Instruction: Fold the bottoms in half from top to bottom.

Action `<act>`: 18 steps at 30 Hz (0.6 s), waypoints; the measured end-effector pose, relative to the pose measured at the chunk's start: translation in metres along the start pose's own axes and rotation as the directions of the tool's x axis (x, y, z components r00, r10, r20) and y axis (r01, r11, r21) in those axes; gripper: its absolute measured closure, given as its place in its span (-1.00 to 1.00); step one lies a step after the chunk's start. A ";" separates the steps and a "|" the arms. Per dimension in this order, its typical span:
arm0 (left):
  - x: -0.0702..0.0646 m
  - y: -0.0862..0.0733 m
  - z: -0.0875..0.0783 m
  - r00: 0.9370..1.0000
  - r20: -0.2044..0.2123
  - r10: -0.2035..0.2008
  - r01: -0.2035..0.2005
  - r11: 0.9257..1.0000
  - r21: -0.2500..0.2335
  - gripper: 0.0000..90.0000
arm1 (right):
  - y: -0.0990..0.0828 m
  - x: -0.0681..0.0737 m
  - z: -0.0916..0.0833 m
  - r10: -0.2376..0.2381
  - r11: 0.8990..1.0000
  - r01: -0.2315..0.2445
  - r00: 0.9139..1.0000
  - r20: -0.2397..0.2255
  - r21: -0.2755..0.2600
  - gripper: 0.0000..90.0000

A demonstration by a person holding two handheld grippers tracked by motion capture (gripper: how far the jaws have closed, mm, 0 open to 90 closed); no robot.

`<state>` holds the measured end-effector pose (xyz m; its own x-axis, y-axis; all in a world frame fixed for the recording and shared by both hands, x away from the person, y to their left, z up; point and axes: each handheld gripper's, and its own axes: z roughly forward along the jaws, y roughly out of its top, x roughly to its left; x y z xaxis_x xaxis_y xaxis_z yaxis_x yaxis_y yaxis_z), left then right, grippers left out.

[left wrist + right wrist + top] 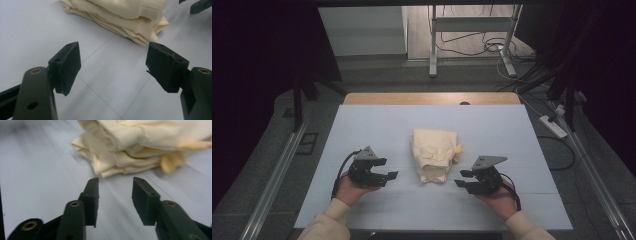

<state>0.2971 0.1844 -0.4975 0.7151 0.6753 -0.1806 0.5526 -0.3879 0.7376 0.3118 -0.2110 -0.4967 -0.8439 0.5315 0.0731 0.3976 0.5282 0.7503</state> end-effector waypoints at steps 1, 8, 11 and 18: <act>-0.001 -0.002 -0.001 1.000 -0.003 0.000 0.000 1.000 0.001 -0.39 | -0.003 -0.002 -0.004 0.008 1.000 -0.008 1.000 0.009 -0.004 0.17; -0.002 -0.010 -0.007 1.000 -0.022 0.003 -0.003 1.000 0.008 -0.40 | -0.017 -0.013 -0.025 0.043 0.999 -0.042 0.998 0.049 -0.020 0.00; -0.002 -0.014 -0.011 1.000 -0.029 -0.008 0.008 1.000 0.001 -0.40 | -0.022 -0.018 -0.033 0.065 0.998 -0.063 0.996 0.063 -0.028 -0.04; 0.001 -0.023 -0.019 0.999 -0.040 -0.024 0.024 1.000 -0.007 -0.41 | -0.038 -0.027 -0.048 0.091 0.996 -0.088 0.991 0.099 -0.028 -0.11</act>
<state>0.2767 0.2059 -0.5022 0.6840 0.7089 -0.1720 0.5662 -0.3672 0.7379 0.3018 -0.2773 -0.4953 -0.7645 0.6401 0.0754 0.4603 0.4603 0.7591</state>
